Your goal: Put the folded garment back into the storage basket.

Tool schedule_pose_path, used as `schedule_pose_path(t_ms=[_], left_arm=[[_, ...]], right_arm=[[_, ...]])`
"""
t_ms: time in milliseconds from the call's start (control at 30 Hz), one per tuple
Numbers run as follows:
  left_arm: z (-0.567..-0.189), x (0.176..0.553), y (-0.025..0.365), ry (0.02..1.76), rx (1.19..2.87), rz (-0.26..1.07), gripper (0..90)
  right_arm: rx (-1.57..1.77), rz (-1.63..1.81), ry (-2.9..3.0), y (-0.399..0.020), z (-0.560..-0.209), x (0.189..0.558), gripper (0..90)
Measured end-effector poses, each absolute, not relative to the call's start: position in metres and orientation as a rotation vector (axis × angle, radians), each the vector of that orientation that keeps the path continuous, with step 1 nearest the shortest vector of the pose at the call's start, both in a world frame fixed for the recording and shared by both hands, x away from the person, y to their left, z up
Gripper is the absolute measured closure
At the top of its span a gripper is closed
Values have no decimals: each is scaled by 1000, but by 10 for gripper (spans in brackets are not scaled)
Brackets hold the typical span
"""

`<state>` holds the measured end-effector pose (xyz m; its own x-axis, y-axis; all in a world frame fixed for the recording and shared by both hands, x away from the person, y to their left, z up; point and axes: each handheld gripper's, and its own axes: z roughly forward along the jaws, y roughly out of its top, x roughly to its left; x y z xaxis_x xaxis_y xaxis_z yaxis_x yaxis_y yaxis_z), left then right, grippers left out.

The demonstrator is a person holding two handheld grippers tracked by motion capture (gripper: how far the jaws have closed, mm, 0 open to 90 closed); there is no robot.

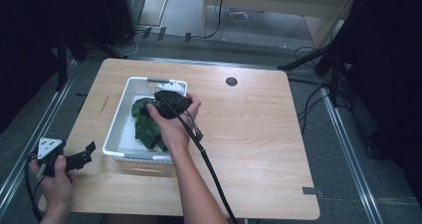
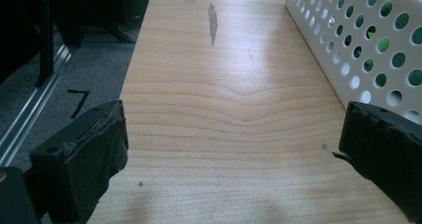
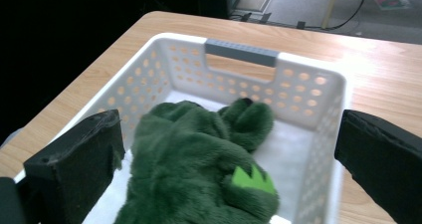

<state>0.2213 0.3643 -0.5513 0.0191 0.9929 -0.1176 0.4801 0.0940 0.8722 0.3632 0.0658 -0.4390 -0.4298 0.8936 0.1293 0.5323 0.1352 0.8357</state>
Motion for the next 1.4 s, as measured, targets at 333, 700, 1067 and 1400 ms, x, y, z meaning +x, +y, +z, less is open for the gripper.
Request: schedule_pose_path(t_ms=[333, 700, 1067, 1400], left_arm=[[-551, 221, 364, 1575, 1499, 811, 0], [-551, 221, 364, 1574, 1501, 814, 0], [-551, 221, 364, 1575, 1501, 815, 0], [-551, 221, 364, 1574, 1500, 816, 0]], right_arm=[[1374, 1206, 1963, 31, -434, 358, 0], [1416, 1187, 1891, -17, -433, 353, 0], [1473, 1150, 1825, -64, -441, 347, 0], [1524, 1101, 1782, -102, -453, 339, 0]])
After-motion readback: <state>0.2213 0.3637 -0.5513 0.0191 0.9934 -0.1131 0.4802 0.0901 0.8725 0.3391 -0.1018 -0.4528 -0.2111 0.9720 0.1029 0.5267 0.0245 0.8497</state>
